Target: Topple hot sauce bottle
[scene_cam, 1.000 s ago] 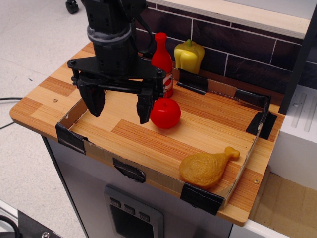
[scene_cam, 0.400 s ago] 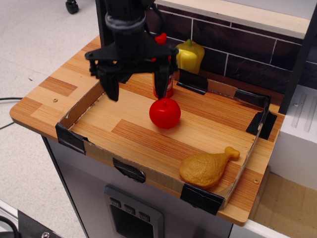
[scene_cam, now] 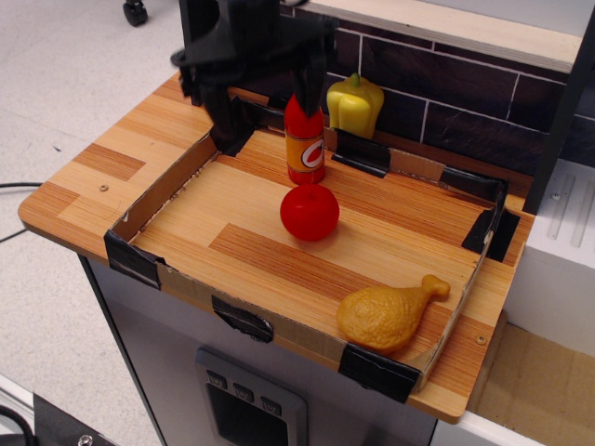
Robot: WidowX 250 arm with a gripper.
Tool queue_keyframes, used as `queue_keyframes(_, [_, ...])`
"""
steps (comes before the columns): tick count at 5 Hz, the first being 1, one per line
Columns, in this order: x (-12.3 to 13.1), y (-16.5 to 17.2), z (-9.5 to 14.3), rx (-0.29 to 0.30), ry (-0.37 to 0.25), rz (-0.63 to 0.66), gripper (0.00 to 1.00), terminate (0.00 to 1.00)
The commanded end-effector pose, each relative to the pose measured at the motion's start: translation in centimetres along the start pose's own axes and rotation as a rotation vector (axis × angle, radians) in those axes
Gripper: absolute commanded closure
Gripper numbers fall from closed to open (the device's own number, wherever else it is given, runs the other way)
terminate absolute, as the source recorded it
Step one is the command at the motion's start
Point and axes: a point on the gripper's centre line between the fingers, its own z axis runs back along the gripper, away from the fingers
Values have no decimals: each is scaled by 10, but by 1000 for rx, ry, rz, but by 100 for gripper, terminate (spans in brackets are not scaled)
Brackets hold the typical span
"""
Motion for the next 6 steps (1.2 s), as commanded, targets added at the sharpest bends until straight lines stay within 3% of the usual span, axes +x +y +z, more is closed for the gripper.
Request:
queue_keyframes(1, [33,-19,7,9,-65,250,0,0])
queue_keyframes(2, [44,-24,0,25,12,315,0,0])
queue_keyframes(3, [54,-30,-1,13,44,395,0,0])
queue_keyframes(5, [55,-28,-16,75,27,430,0,0])
queue_keyframes(6, [53,-28,-24,95,17,446,100,0])
